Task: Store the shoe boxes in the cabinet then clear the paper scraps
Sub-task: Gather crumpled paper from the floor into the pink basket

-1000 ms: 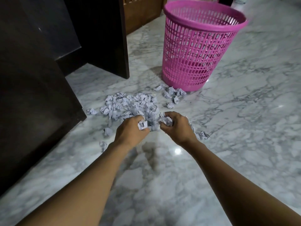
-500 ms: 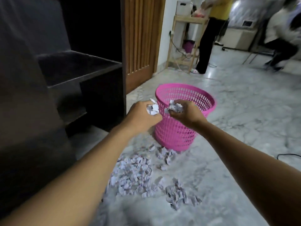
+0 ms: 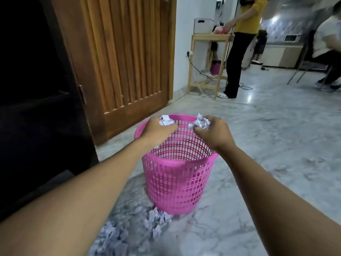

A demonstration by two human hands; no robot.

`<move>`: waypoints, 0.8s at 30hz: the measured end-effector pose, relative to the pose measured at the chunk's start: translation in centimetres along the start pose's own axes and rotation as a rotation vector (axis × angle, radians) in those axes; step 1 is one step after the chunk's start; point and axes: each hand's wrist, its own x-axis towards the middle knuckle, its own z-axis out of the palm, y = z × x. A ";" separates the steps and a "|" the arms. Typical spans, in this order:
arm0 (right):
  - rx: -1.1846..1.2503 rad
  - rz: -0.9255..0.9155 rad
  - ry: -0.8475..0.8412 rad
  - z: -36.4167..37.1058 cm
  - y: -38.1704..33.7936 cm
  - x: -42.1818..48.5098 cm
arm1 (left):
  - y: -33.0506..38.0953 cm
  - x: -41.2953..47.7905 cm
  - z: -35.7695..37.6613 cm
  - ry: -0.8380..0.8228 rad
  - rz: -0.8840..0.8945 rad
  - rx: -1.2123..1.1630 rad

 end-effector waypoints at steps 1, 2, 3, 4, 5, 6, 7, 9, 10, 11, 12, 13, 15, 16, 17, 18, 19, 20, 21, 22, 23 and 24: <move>0.007 0.004 -0.012 0.1 0.9 0.4 | -0.7 0.7 1.3 -0.002 -0.045 0.023; 0.016 0.015 -0.032 0.3 1.8 0.7 | -1.5 1.3 2.5 -0.021 -0.094 0.045; 0.025 0.036 -0.053 0.5 2.6 1.0 | -2.2 1.7 3.5 -0.047 -0.131 0.071; 0.031 0.057 -0.075 0.8 3.3 1.2 | -2.8 2.0 4.4 -0.083 -0.147 0.110; 0.029 0.070 -0.088 1.0 3.9 1.3 | -3.3 2.3 5.0 -0.130 -0.140 0.173; 0.018 0.064 -0.090 1.1 4.4 1.4 | -3.4 2.6 5.3 -0.198 -0.121 0.266; 0.004 0.056 -0.087 1.2 4.9 1.4 | -3.5 2.9 5.5 -0.277 -0.104 0.371; -0.013 0.060 -0.095 1.5 5.7 1.5 | -3.2 3.4 5.6 -0.410 -0.101 0.574; -0.023 0.064 -0.105 1.7 5.9 1.6 | -3.0 3.5 5.5 -0.447 -0.097 0.659; -0.029 0.066 -0.116 2.0 6.1 1.8 | -2.7 3.6 5.4 -0.468 -0.085 0.727; -0.034 0.068 -0.125 2.4 6.2 2.0 | -2.5 3.6 5.2 -0.465 -0.057 0.772; -0.041 0.073 -0.136 2.9 6.1 2.3 | -2.5 3.6 5.0 -0.446 -0.023 0.794; -0.066 0.086 -0.176 3.9 5.7 2.5 | -2.4 3.2 4.0 -0.401 0.027 0.800; -0.087 0.095 -0.211 4.4 5.4 2.4 | -2.5 2.9 3.4 -0.377 0.047 0.798; -0.116 0.110 -0.250 4.8 5.1 2.3 | -2.9 2.7 2.7 -0.349 0.062 0.797; -0.153 0.124 -0.286 5.1 4.8 2.1 | -3.2 2.5 2.0 -0.326 0.070 0.798; -0.198 0.131 -0.313 5.3 4.4 1.9 | -3.3 2.1 1.2 -0.307 0.060 0.795; -0.241 0.126 -0.330 5.3 4.0 1.6 | -3.5 1.6 0.3 -0.289 0.044 0.781; -0.271 0.119 -0.344 5.3 3.6 1.3 | -3.5 1.2 -0.5 -0.273 0.030 0.766; -0.290 0.114 -0.357 5.2 3.2 1.0 | -3.5 0.7 -1.2 -0.260 0.020 0.745; -0.302 0.112 -0.367 5.0 2.6 0.5 | -3.5 0.0 -1.8 -0.258 0.015 0.733; -0.313 0.108 -0.370 4.7 2.2 0.0 | -3.6 -0.5 -2.3 -0.260 0.016 0.721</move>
